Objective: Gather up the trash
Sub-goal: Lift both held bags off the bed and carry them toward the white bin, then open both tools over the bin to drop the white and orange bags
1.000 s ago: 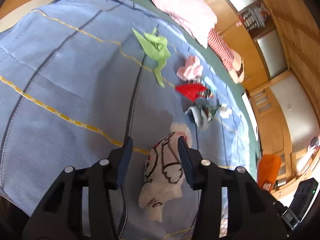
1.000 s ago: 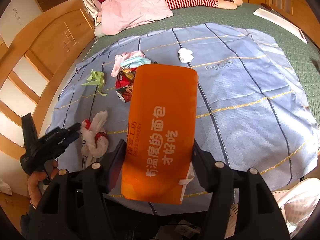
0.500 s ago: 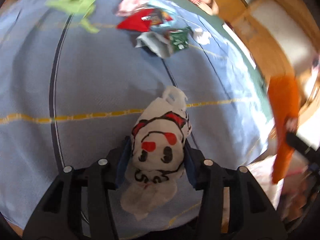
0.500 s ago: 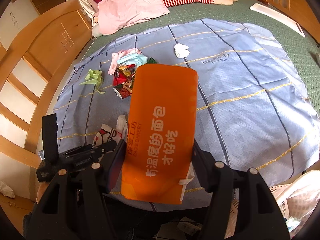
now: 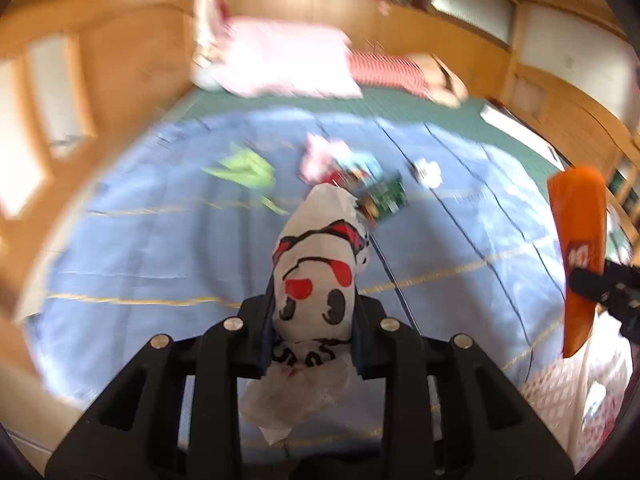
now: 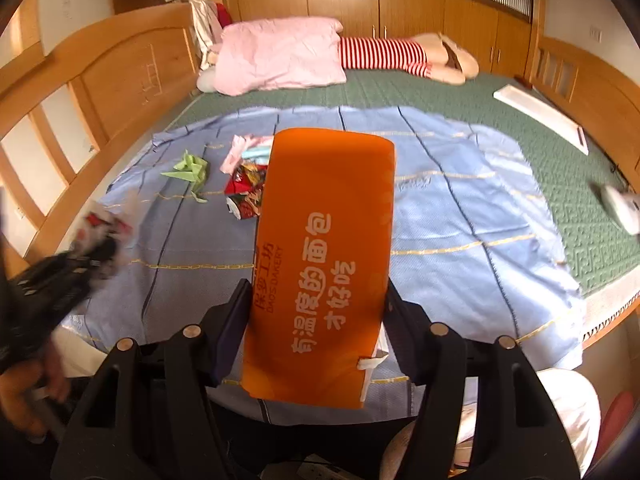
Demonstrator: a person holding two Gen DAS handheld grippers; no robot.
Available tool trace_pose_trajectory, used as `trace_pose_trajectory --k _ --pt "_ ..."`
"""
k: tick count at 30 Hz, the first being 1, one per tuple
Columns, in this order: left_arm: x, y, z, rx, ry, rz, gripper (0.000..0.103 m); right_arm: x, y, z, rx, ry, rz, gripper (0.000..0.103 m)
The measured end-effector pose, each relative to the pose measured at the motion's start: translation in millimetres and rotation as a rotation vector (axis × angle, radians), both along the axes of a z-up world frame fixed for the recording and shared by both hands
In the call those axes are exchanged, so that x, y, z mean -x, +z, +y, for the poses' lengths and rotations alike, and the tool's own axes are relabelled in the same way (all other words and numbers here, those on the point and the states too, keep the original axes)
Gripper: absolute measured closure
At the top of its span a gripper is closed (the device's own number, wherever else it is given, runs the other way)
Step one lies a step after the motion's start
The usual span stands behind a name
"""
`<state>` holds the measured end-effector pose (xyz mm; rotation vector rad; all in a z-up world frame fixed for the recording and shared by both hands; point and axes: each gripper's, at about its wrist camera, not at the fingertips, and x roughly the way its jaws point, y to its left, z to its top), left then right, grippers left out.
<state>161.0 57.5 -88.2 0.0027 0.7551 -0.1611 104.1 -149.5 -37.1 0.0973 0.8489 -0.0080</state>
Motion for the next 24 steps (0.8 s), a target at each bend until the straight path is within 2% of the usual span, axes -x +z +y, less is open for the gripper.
trace_pose_trajectory --k 4,10,13,18,23,24 --pt "50.1 40.1 -0.4 -0.005 0.098 -0.094 0.073 26.9 19.6 0.1 0.01 0.037 -0.057 0.04" --pt "109.8 88.2 -6.6 -0.011 0.148 -0.219 0.073 64.9 45.3 -7.9 0.028 0.079 -0.128 0.04" --pt "134.0 106.4 -13.1 0.005 0.139 -0.263 0.073 84.3 55.9 -13.3 0.035 0.095 -0.158 0.04" --pt "158.7 123.2 -29.8 -0.012 0.12 -0.315 0.073 108.1 66.7 -30.8 0.029 0.09 -0.194 0.04" --pt "170.3 125.8 -41.0 0.018 0.07 -0.304 0.073 119.7 63.1 -42.0 0.004 0.087 -0.196 0.04" --pt "171.9 126.2 -42.3 0.061 0.032 -0.289 0.073 120.7 61.0 -44.0 0.002 0.087 -0.193 0.04"
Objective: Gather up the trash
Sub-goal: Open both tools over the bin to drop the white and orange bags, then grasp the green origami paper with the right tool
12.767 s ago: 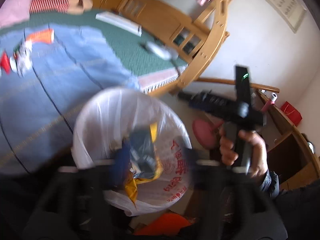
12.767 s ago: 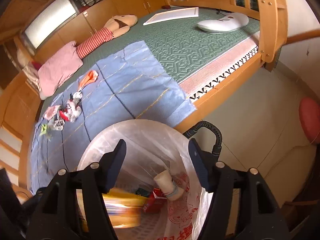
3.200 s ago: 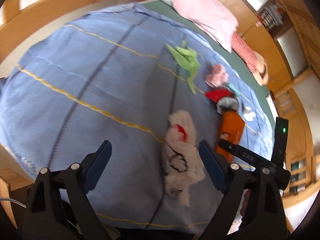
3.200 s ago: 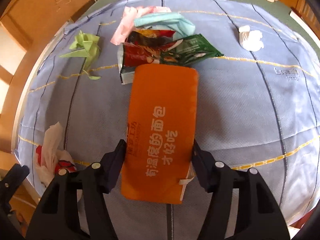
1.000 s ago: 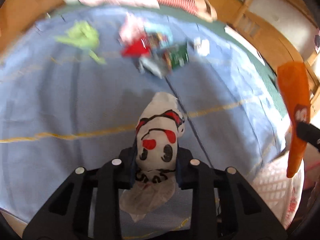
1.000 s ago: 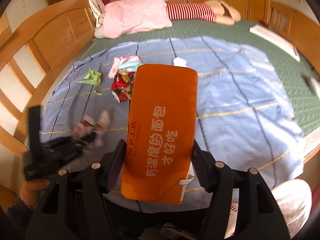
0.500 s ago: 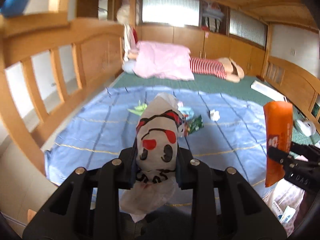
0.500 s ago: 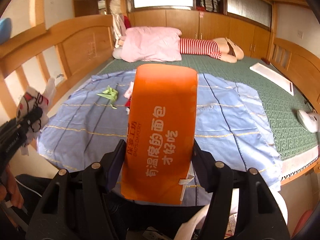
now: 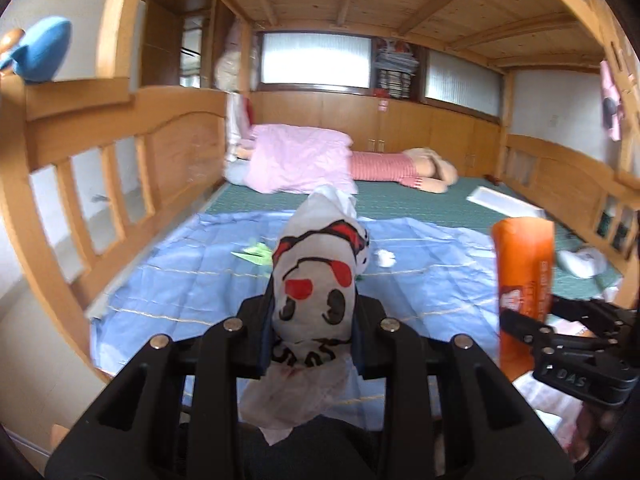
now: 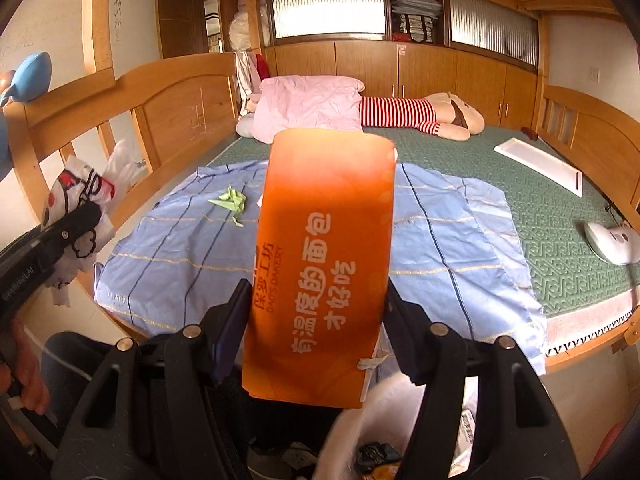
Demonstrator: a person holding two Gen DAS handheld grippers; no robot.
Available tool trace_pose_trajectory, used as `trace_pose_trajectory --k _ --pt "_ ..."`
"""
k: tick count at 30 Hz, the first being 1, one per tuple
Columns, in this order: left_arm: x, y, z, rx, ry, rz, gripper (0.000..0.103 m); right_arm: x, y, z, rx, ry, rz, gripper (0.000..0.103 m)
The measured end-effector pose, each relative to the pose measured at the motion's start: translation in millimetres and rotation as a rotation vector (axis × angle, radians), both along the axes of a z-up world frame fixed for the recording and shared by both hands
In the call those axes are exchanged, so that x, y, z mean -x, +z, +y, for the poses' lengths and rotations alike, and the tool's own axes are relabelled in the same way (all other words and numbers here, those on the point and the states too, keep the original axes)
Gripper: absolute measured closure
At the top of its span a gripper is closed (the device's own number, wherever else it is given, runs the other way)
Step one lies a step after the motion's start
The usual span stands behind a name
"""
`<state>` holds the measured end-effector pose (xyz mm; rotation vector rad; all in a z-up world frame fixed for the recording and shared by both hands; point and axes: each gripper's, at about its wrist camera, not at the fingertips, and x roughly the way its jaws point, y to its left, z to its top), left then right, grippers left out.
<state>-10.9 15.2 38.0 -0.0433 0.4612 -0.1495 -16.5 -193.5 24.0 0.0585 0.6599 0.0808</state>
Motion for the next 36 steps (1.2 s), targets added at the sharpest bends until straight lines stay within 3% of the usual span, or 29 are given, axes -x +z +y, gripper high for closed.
trace_pose_trajectory --k 5,9,14,17,20,21,22,23,25,28,32,36 --pt "2.6 -5.6 -17.3 0.077 -0.166 0.046 0.072 25.6 -21.3 -54.0 0.032 -0.081 0.077 0.04" --pt "2.9 -18.2 -44.2 0.084 -0.29 0.101 0.072 48.9 -60.3 -114.6 0.045 -0.214 0.229 0.039" --pt "2.4 -38.6 -89.5 0.1 -0.472 0.189 0.072 68.5 -112.6 -161.7 0.001 -0.307 0.456 0.02" --pt "-1.6 -59.4 -119.3 0.138 -0.579 0.278 0.072 81.2 -108.9 -192.5 -0.029 -0.443 0.415 0.016" --pt "6.0 -84.5 -159.4 0.124 -0.725 0.357 0.069 97.4 -95.2 -236.3 -0.192 -0.585 0.331 0.016" --pt "11.2 -94.6 -174.5 0.11 -0.81 0.384 0.066 101.9 -92.5 -244.7 -0.224 -0.609 0.309 0.015" --pt "15.5 -105.4 -186.7 0.107 -0.897 0.427 0.051 101.9 -89.6 -249.7 -0.237 -0.631 0.292 0.015" --pt "19.0 -115.0 -198.2 0.108 -0.969 0.474 0.029 98.9 -87.6 -253.5 -0.232 -0.648 0.283 0.015" --pt "24.2 -134.3 -211.8 0.102 -1.038 0.542 0.017 93.0 -88.0 -256.8 -0.228 -0.668 0.275 0.015" --pt "12.6 -139.3 -204.1 0.079 -0.98 0.518 0.017 80.4 -99.1 -240.4 -0.249 -0.663 0.288 0.015" --pt "-36.4 -120.0 -141.8 0.165 -0.762 0.414 0.017 44.4 -102.0 -200.0 -0.244 -0.611 0.302 0.015" --pt "-104.1 -108.5 -43.6 0.139 -0.313 0.31 0.018 -11.6 -86.6 -153.0 -0.233 -0.477 0.302 0.015"
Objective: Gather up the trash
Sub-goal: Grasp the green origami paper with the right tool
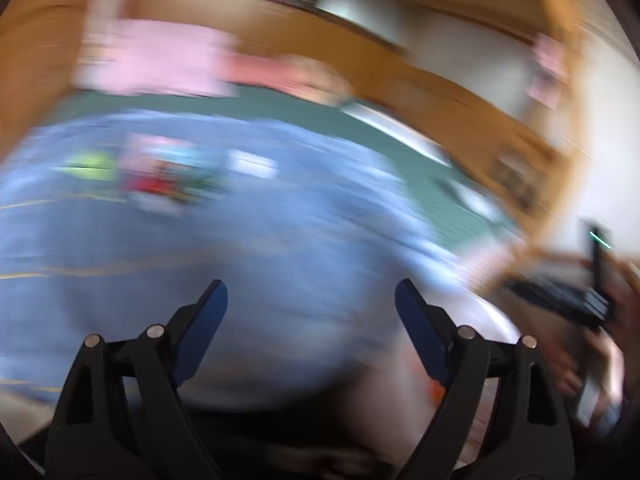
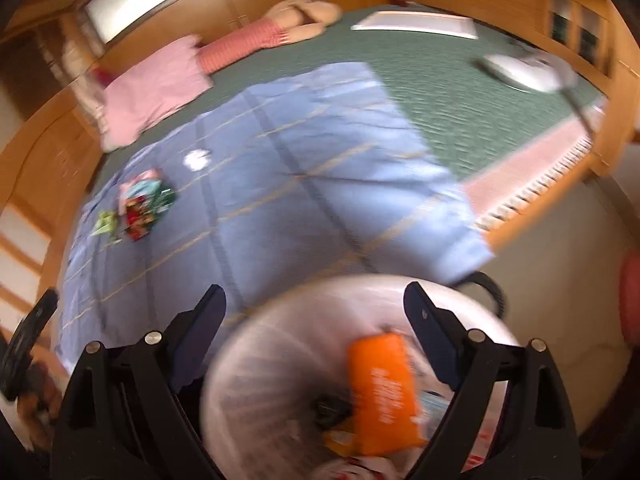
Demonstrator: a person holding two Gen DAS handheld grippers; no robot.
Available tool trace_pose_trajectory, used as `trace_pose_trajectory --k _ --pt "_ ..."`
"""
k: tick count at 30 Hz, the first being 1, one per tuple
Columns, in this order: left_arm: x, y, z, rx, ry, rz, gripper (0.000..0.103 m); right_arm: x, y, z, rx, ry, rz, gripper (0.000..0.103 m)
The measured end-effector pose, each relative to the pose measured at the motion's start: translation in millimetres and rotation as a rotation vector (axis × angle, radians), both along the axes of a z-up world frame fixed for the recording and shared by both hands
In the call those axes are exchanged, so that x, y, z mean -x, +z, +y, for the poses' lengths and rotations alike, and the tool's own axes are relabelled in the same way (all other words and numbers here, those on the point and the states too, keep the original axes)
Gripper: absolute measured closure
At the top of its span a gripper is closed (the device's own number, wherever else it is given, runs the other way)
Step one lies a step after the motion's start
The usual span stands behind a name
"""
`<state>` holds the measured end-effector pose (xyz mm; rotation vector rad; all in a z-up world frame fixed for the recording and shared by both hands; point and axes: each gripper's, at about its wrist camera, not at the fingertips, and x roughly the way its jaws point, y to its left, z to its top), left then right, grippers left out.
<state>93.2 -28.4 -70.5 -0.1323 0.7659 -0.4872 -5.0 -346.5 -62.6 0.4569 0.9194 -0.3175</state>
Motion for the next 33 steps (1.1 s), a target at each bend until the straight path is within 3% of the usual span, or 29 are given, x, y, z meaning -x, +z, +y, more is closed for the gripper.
trace_pose_trajectory --k 4,8,11,13,17,20,22,25,28,30,33 --pt "-63.3 -13.7 93.9 -0.074 0.308 0.015 0.023 -81.9 16.3 67.2 -0.069 0.207 -0.046 0.016" --pt "-105.3 -34.5 163.2 -0.096 0.524 0.056 0.036 -170.6 23.0 153.8 -0.029 0.404 -0.088 0.043" --pt "-118.5 -57.1 206.5 -0.111 0.674 0.169 0.036 -241.5 11.2 223.2 -0.038 0.532 -0.095 0.048" --pt "-124.7 -70.6 225.7 -0.04 0.711 0.272 0.036 -289.9 -7.9 273.5 -0.046 0.593 -0.082 0.048" --pt "-121.1 -75.5 235.0 0.009 0.73 0.308 0.027 -385.4 -54.6 350.8 -0.033 0.632 -0.058 0.048" --pt "-119.3 -77.4 235.3 0.023 0.723 0.326 0.024 -442.9 -99.1 386.1 0.134 0.61 -0.001 0.048" --pt "-117.5 -75.2 240.7 0.021 0.74 0.323 0.019 -474.0 -125.6 398.1 0.17 0.588 0.057 0.049" --pt "-120.0 -76.0 249.7 0.027 0.773 0.33 0.019 -496.9 -150.0 404.1 0.14 0.557 0.104 0.096" --pt "-117.4 -75.8 257.8 0.05 0.788 0.348 0.019 -494.7 -146.0 401.7 0.055 0.575 0.074 0.097" --pt "-114.5 -74.5 260.9 0.061 0.802 0.349 0.019 -475.9 -137.0 397.2 -0.078 0.647 0.077 0.097" --pt "-107.8 -73.3 262.3 0.071 0.815 0.345 0.019 -430.3 -127.1 397.1 -0.158 0.782 0.135 0.097"
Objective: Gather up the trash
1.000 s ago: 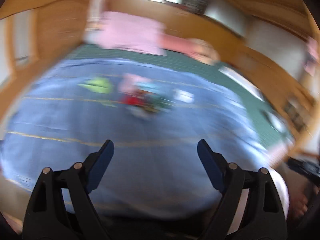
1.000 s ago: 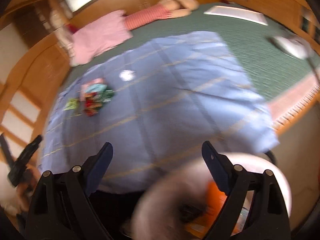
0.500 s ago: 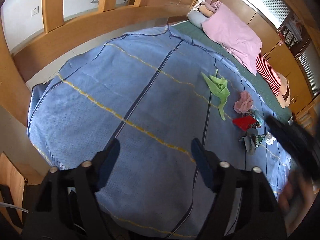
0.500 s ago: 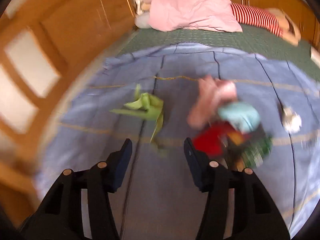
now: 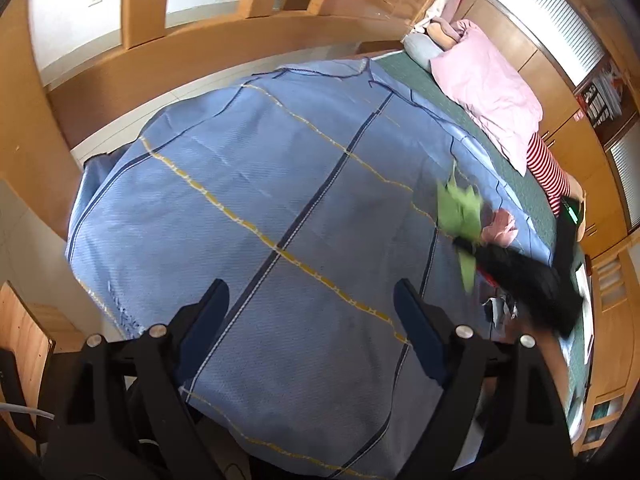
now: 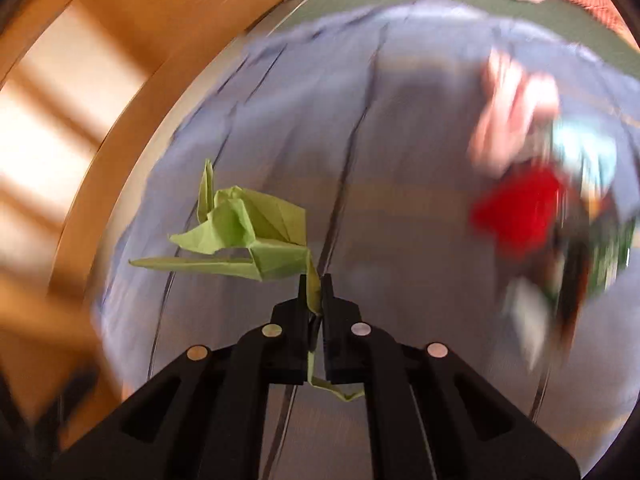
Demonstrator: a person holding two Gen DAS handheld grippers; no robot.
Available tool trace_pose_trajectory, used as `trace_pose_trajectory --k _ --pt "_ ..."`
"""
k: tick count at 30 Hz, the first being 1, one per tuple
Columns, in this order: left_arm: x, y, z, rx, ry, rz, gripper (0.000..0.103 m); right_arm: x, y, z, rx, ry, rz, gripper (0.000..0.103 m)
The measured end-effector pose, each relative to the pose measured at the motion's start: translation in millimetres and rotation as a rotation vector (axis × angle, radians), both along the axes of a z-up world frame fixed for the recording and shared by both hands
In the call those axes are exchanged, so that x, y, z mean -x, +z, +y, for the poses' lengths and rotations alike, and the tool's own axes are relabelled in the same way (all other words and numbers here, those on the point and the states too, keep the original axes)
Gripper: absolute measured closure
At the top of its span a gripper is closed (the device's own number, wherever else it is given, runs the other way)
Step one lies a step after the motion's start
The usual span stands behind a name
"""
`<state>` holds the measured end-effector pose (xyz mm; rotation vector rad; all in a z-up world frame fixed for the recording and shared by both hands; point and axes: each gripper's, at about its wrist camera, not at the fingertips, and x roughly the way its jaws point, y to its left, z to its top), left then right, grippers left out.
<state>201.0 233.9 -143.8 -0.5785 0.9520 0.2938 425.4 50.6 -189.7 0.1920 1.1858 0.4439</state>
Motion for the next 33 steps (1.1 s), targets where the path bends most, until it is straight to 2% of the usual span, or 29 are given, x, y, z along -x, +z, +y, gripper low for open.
trace_pose_trajectory --k 1,3,5,6,8,11,13,16,17,19,21,22,24,27,28,29,31,33 --pt "1.9 -0.2 -0.8 -0.006 0.0 0.0 0.019 11.4 1.1 -0.1 -0.003 0.027 0.021 0.097" --pt "3.1 0.0 -6.0 -0.011 -0.014 0.001 0.019 45.9 -0.8 3.7 0.003 0.139 0.088 0.087" --pt "-0.8 -3.3 -13.7 -0.006 -0.049 0.017 0.019 61.5 -1.5 5.8 0.017 0.21 0.109 0.061" --pt "-1.5 -5.2 -15.9 -0.002 -0.061 0.025 0.019 62.3 5.6 -0.7 0.031 0.214 0.081 0.057" --pt "-2.2 -10.0 -19.2 0.009 -0.078 0.042 0.019 53.5 29.6 -19.1 0.015 0.147 -0.032 0.054" --pt "-2.5 -14.2 -20.1 0.023 -0.082 0.059 0.018 10.1 62.6 -53.9 0.029 -0.065 -0.158 0.048" --pt "-2.7 -16.0 -19.5 0.032 -0.08 0.062 0.017 -26.0 67.6 -73.7 0.073 -0.182 -0.211 0.048" --pt "-4.0 -17.8 -19.8 0.037 -0.088 0.066 0.017 -65.1 52.7 -86.2 0.211 -0.278 -0.246 0.048" --pt "-4.9 -18.4 -19.7 0.035 -0.091 0.071 0.017 -81.6 40.4 -89.8 0.252 -0.312 -0.227 0.048" --pt "-6.3 -20.6 -17.9 0.032 -0.082 0.083 0.017 -105.9 19.3 -92.8 0.273 -0.364 -0.172 0.048" --pt "-8.3 -21.7 -15.6 0.031 -0.069 0.087 0.017 -110.0 4.9 -88.1 0.248 -0.376 -0.144 0.065" --pt "-9.4 -22.7 -15.2 0.03 -0.064 0.091 0.017 -116.4 0.8 -78.6 0.255 -0.372 -0.146 0.086" --pt "-10.6 -23.4 -15.2 0.033 -0.063 0.094 0.017 -117.1 -0.1 -71.1 0.261 -0.328 -0.146 0.091" --pt "-11.0 -23.1 -17.7 0.028 -0.071 0.096 0.017 -97.0 21.5 -87.3 0.147 -0.292 -0.164 0.092" --pt "-11.1 -23.3 -17.5 0.026 -0.07 0.098 0.017 -69.3 44.1 -99.9 0.051 -0.264 -0.175 0.092" --pt "-10.5 -23.7 -16.7 0.027 -0.068 0.099 0.017 -57.2 53.8 -103.3 -0.038 -0.233 -0.173 0.092" --pt "-10.3 -24.4 -14.3 0.036 -0.059 0.101 0.017 -32.6 68.2 -110.1 -0.21 -0.159 -0.131 0.092" --pt "-9.3 -24.9 -11.7 0.043 -0.054 0.1 0.017 -0.9 70.9 -118.1 -0.336 -0.097 -0.047 0.092"
